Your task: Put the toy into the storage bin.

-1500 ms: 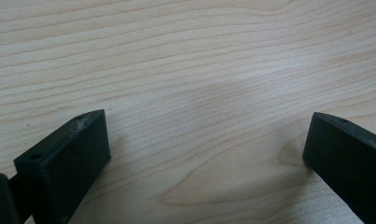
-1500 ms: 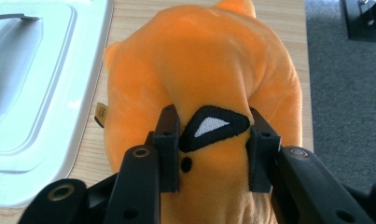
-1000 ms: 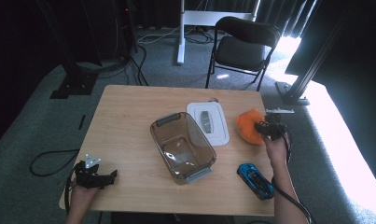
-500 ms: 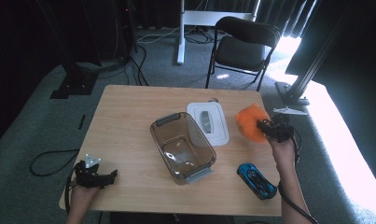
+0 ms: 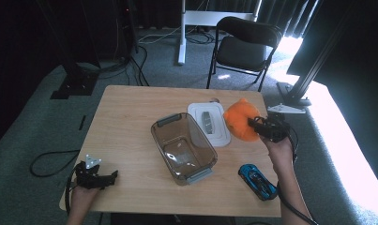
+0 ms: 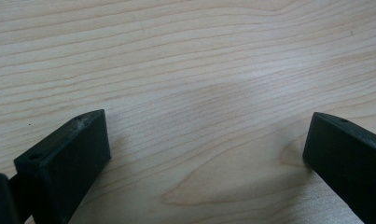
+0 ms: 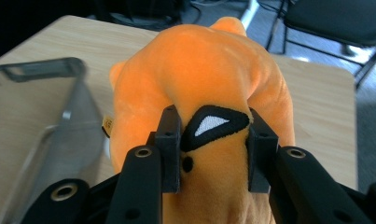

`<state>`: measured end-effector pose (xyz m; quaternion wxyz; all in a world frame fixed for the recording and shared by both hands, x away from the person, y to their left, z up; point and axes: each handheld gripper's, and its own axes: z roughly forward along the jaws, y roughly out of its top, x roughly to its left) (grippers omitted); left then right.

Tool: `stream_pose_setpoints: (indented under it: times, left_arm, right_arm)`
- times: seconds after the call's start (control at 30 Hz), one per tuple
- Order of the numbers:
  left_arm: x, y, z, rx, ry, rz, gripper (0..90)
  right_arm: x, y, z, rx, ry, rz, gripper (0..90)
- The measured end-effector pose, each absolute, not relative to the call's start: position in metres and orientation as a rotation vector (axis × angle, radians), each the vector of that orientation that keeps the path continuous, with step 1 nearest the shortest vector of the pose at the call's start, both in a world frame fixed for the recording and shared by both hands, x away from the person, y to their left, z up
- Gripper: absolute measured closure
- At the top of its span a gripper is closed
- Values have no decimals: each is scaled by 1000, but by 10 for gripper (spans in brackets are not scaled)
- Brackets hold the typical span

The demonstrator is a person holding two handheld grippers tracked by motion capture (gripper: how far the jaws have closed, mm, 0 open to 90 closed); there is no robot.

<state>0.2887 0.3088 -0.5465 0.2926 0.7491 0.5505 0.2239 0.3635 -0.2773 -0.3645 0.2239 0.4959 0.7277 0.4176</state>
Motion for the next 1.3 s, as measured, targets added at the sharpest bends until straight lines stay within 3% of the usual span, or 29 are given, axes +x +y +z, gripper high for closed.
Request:
stream_pose_setpoints:
  times: [0.6, 1.3]
  left_arm:
    - [289, 309, -546, 1994, 1468, 596, 9]
    - [289, 309, -546, 1994, 1468, 596, 9]
  right_arm:
    - [339, -213, -334, 1101, 2159, 1309, 651]
    - [326, -155, -356, 909, 2361, 1382, 650]
